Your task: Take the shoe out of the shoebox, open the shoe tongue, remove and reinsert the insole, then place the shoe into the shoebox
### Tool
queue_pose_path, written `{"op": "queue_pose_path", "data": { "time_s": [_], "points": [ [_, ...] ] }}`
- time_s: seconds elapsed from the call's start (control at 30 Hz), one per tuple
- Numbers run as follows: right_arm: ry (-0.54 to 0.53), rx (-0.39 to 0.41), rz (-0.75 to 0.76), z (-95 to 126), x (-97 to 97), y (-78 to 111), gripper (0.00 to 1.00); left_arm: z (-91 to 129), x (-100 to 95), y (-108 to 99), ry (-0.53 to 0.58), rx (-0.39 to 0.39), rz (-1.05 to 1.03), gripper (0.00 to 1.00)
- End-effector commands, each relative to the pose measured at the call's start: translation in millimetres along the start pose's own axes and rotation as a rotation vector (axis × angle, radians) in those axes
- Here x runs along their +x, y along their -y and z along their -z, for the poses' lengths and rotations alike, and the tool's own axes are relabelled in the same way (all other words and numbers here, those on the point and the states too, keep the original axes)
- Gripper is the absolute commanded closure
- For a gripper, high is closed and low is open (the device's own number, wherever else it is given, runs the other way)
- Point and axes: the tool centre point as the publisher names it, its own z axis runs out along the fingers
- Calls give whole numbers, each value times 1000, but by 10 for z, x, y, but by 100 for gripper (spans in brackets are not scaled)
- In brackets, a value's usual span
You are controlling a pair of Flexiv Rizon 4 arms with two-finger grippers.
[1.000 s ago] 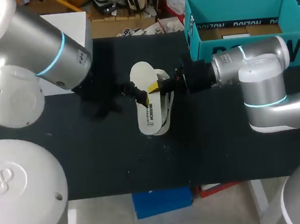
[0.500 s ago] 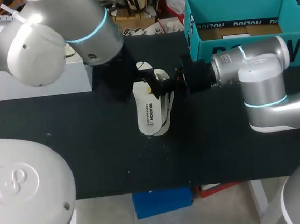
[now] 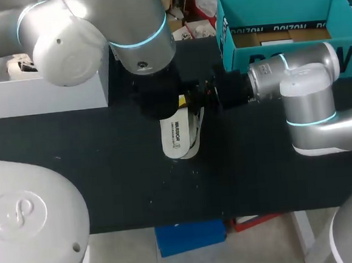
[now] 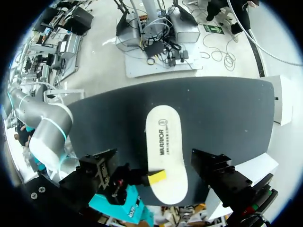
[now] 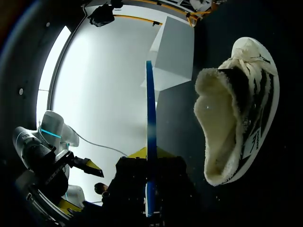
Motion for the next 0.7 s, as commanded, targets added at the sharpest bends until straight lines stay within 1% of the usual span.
{"op": "queue_pose_path", "data": {
  "time_s": [0.03,0.23,0.47,0.57,0.7],
  "points": [
    [0,2,-1,-5,-5,-7,100,-29,-30,-14,-12,5,9,0],
    [0,2,-1,-5,-5,-7,100,-18,19,-5,35,8,44,0],
    [0,2,-1,-5,-5,-7,100,-50,53,-23,39,24,51,0],
    [0,2,-1,-5,-5,-7,100,-70,38,-88,38,29,48,0],
    [0,2,-1,-5,-5,-7,100,-119,23,-294,16,45,24,0]
  ]
}}
